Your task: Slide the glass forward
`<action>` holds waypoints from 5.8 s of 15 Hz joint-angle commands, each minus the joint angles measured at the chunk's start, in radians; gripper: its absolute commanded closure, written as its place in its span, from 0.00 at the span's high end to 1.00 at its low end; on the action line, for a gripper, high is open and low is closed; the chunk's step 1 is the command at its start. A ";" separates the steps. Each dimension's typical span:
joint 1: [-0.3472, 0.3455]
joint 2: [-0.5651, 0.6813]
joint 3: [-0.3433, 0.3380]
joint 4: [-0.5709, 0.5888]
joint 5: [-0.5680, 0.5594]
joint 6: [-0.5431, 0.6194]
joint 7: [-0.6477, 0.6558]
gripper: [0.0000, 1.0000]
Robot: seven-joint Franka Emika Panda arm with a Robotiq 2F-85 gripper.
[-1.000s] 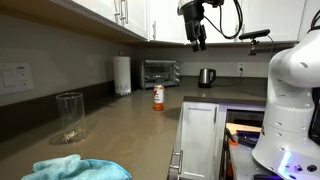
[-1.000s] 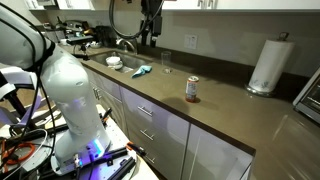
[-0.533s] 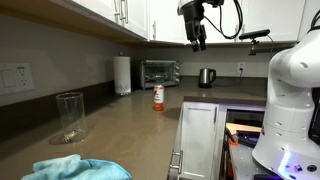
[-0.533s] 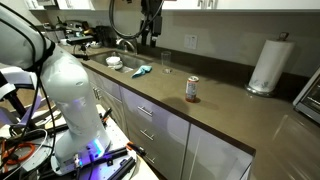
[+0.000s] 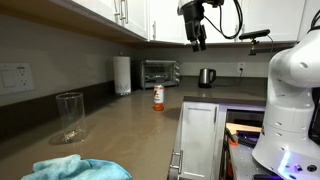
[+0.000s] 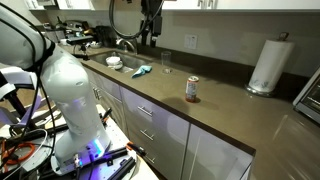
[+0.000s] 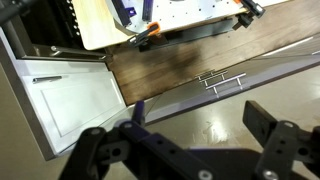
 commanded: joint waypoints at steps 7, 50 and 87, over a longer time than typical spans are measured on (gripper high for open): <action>0.009 0.005 -0.007 0.004 -0.010 0.046 0.003 1.00; 0.146 0.525 -0.058 0.040 0.190 1.402 -0.172 1.00; 0.224 0.690 0.139 0.068 0.336 1.524 -0.209 1.00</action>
